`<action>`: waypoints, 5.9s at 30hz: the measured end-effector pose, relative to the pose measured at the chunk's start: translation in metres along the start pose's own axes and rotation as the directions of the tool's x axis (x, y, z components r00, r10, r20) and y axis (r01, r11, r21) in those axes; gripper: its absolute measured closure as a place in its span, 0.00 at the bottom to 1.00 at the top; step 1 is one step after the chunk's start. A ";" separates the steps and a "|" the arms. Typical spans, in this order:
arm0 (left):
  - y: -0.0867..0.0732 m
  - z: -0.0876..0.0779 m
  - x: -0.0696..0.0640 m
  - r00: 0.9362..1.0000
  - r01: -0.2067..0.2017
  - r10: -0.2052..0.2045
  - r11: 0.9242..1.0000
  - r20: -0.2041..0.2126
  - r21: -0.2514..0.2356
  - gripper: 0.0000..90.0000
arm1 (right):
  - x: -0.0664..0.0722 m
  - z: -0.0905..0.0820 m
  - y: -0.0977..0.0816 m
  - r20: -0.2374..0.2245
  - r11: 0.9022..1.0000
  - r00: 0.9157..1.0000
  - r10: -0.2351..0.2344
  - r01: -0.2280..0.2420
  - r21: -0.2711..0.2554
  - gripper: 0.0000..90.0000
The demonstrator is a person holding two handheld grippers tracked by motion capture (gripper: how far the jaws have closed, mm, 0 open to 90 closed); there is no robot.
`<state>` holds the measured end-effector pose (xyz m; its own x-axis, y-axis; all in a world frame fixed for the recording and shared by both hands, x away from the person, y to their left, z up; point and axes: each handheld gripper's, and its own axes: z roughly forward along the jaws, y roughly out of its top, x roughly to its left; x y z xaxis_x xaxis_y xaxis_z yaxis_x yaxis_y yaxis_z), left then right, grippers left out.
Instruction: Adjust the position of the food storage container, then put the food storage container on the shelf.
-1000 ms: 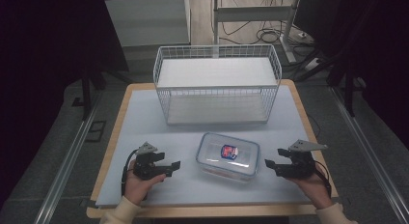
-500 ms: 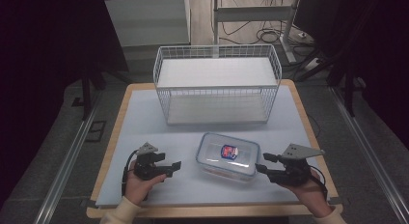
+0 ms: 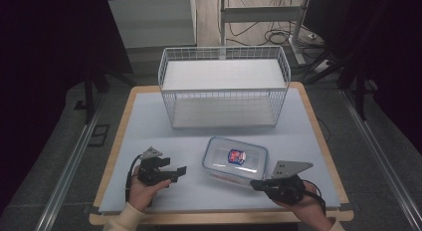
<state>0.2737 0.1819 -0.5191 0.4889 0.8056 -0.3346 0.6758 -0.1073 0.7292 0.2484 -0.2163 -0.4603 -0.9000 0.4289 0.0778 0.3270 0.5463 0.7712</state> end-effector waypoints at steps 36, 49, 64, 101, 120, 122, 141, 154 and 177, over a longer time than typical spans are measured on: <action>-0.002 0.002 0.001 1.000 0.000 0.000 1.000 -0.009 0.011 0.21 | -0.014 0.017 -0.016 0.121 0.992 0.992 -0.048 0.033 0.123 1.00; -0.002 0.003 0.001 1.000 -0.010 0.010 1.000 -0.014 0.018 0.21 | -0.040 0.012 -0.017 0.208 0.997 0.978 0.013 -0.030 0.078 1.00; 0.004 -0.002 -0.001 1.000 0.002 -0.002 1.000 -0.012 -0.008 0.21 | -0.064 -0.022 -0.003 0.219 0.990 0.967 0.129 -0.112 -0.087 1.00; 0.028 0.018 -0.021 0.994 0.081 -0.080 0.996 0.071 -0.020 0.18 | -0.121 -0.022 -0.012 0.229 0.935 0.907 0.354 -0.339 -0.103 0.26; 0.058 0.075 -0.036 0.949 0.192 -0.204 0.979 0.241 0.073 0.18 | -0.123 -0.024 -0.013 0.247 0.925 0.892 0.378 -0.354 -0.136 0.27; 0.058 0.076 -0.036 0.948 0.195 -0.208 0.978 0.242 0.078 0.18 | -0.123 -0.024 -0.013 0.247 0.925 0.892 0.378 -0.355 -0.134 0.27; 0.053 0.086 -0.036 0.924 0.218 -0.248 0.967 0.291 0.133 0.26 | -0.125 -0.014 -0.008 0.153 0.912 0.900 0.409 -0.399 -0.093 0.22; 0.052 0.087 -0.034 0.922 0.218 -0.245 0.968 0.301 0.121 0.27 | -0.140 0.021 0.008 0.051 0.879 0.878 0.476 -0.477 0.016 0.22; 0.048 0.082 -0.039 0.930 0.215 -0.228 0.974 0.288 0.078 0.31 | -0.155 0.026 -0.009 -0.127 0.753 0.743 0.657 -0.655 0.060 0.40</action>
<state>0.3328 0.0977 -0.5200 0.4591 0.6062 -0.6494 0.8058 0.0236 0.5917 0.3925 -0.2683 -0.4957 -0.4907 0.5865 0.6443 0.8533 0.1738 0.4917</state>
